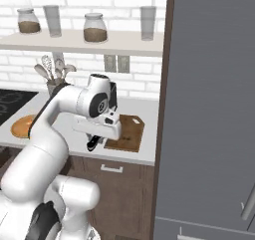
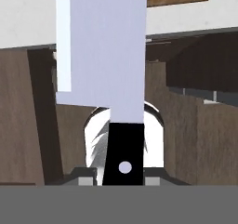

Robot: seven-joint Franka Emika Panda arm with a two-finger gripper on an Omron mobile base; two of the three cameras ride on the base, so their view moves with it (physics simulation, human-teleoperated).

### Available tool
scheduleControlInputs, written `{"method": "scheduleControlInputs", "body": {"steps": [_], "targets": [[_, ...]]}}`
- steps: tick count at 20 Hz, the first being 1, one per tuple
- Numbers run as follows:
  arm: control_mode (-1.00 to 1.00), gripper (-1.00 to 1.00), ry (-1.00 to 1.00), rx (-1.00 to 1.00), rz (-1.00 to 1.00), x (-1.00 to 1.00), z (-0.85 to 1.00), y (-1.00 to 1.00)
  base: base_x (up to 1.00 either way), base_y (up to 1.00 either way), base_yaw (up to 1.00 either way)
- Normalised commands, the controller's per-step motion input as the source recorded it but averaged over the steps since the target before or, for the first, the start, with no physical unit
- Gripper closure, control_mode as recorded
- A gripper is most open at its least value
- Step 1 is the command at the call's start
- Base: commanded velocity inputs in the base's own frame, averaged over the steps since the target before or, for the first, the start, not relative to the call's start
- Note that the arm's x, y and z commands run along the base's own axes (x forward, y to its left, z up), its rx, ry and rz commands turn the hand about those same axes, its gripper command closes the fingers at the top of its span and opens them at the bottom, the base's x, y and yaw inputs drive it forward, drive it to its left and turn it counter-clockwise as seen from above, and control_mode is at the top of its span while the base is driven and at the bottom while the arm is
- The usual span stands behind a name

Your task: Pick up the knife from the drawer and place it on the cutting board. Then place the meat from the plate to the cutting board.

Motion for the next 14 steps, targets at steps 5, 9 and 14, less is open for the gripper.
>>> {"method": "scheduleControlInputs", "body": {"steps": [5, 9, 14], "targets": [[-1.00, 1.00, -0.02, 0.00, 0.00, 0.60, -0.01, -0.14, 0.00, 0.00, 0.00], [-1.00, 1.00, -0.04, 0.00, 0.00, 0.28, -0.26, 0.00, 0.00, 0.00, 0.00], [-1.00, 1.00, -0.03, 0.00, 0.00, 0.37, -0.36, 0.00, 0.00, 0.00, 0.00]]}}
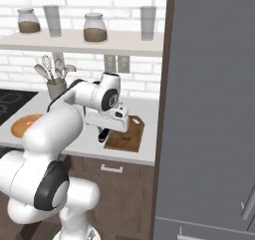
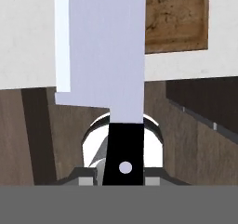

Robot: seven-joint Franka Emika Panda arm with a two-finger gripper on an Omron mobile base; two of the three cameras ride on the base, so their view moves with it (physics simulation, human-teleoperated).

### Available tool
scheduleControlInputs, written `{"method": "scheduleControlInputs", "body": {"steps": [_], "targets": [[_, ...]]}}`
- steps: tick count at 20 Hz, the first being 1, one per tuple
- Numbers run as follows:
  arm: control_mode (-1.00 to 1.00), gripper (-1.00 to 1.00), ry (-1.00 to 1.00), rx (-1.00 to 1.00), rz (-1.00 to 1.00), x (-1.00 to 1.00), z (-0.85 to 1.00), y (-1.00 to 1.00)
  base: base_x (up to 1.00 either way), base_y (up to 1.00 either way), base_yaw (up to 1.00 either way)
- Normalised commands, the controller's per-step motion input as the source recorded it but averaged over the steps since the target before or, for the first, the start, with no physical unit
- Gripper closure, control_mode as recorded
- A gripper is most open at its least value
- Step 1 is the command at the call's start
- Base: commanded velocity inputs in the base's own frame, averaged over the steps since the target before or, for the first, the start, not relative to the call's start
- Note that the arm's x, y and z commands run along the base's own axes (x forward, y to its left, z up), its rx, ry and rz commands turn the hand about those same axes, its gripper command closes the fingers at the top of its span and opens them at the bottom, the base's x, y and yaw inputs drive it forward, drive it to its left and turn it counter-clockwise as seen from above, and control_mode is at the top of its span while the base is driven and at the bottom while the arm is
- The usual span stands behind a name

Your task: Pick up the knife from the drawer and place it on the cutting board. Then place the meat from the plate to the cutting board.

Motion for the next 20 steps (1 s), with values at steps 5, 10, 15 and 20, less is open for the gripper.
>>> {"method": "scheduleControlInputs", "body": {"steps": [5, 10, 15, 20], "targets": [[-1.00, 1.00, -0.05, -0.01, 0.00, 0.29, -0.38, -0.04, 0.00, 0.00, 0.00], [-1.00, 1.00, -0.07, -0.02, 0.00, 0.42, -0.26, -0.11, 0.00, 0.00, 0.00], [-1.00, 1.00, -0.05, -0.01, 0.00, 0.49, -0.16, -0.24, 0.00, 0.00, 0.00], [-1.00, 1.00, -0.03, 0.00, 0.00, 0.44, -0.01, -0.26, 0.00, 0.00, 0.00]]}}
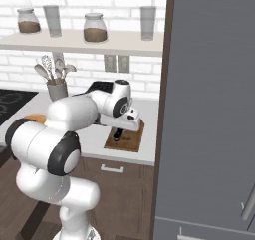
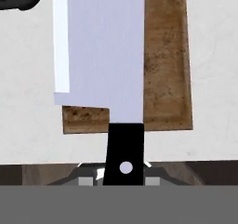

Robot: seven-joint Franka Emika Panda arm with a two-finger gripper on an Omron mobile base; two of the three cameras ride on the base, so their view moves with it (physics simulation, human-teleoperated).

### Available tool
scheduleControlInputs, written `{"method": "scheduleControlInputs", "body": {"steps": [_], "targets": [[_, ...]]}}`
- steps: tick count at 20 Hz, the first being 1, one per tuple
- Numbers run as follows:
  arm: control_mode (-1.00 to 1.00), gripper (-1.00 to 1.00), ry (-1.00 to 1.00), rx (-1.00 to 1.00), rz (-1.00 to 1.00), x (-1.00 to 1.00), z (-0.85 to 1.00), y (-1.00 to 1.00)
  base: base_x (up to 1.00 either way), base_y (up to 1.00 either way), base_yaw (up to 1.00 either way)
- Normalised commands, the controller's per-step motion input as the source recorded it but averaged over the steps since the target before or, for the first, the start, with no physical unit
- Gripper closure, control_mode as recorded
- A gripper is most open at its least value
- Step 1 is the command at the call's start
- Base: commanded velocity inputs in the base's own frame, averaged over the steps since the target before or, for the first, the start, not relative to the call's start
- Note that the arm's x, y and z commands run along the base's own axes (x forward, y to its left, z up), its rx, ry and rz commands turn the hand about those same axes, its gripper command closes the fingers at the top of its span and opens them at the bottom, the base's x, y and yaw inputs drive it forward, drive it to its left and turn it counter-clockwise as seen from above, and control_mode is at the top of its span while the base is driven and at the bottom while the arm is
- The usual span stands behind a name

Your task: Pick up the knife from the drawer and place it on the cutting board. Then place the meat from the plate to the cutting board.

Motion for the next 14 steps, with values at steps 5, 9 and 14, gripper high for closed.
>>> {"method": "scheduleControlInputs", "body": {"steps": [5, 9, 14], "targets": [[-1.00, 1.00, 0.00, -0.01, -0.01, 0.50, -0.02, -0.04, 0.00, 0.00, 0.00], [-1.00, 1.00, 0.00, 0.00, 0.00, 0.23, -0.23, -0.01, 0.00, 0.00, 0.00], [-1.00, 1.00, 0.00, 0.00, 0.00, -0.04, -0.37, -0.01, 0.00, 0.00, 0.00]]}}
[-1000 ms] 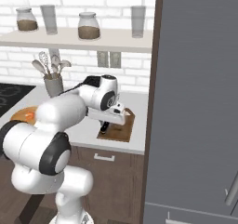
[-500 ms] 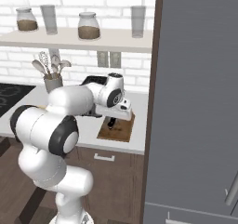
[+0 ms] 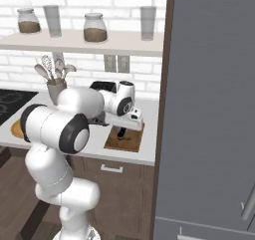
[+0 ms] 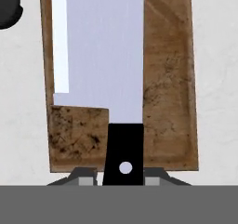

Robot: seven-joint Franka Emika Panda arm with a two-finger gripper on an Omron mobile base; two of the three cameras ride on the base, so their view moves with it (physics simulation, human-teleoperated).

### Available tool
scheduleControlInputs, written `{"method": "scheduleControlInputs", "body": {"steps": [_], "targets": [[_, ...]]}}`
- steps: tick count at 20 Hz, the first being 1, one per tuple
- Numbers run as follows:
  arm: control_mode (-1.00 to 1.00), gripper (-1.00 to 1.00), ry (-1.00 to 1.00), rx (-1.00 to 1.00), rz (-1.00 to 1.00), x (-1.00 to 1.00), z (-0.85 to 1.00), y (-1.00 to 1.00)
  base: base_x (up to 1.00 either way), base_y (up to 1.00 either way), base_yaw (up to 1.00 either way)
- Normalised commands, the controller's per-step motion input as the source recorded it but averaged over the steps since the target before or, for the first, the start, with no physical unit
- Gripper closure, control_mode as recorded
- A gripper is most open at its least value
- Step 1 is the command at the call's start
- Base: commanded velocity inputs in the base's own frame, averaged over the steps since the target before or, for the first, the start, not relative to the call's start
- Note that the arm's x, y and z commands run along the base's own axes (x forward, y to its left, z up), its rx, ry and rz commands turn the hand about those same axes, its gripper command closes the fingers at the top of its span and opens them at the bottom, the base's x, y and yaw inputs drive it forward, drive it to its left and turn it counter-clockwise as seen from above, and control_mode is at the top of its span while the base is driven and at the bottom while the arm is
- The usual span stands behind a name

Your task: Pick up the knife from the drawer and place it on the cutting board. Then place the meat from the plate to the cutting board.

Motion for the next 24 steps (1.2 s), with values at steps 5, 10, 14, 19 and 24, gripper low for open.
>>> {"method": "scheduleControlInputs", "body": {"steps": [5, 10, 14, 19, 24], "targets": [[-1.00, 1.00, 0.00, 0.00, 0.00, -0.02, -0.42, 0.00, 0.00, 0.00, 0.00], [-1.00, 1.00, 0.00, 0.00, 0.00, 0.00, -0.45, 0.00, 0.00, 0.00, 0.00], [-1.00, 1.00, 0.00, 0.00, 0.00, 0.00, -0.44, 0.00, 0.00, 0.00, 0.00], [-1.00, 1.00, 0.00, 0.00, 0.00, 0.00, -0.29, 0.00, 0.00, 0.00, 0.00], [-1.00, 1.00, -0.06, 0.00, 0.00, 0.04, -0.03, -0.02, 0.00, 0.00, 0.00]]}}
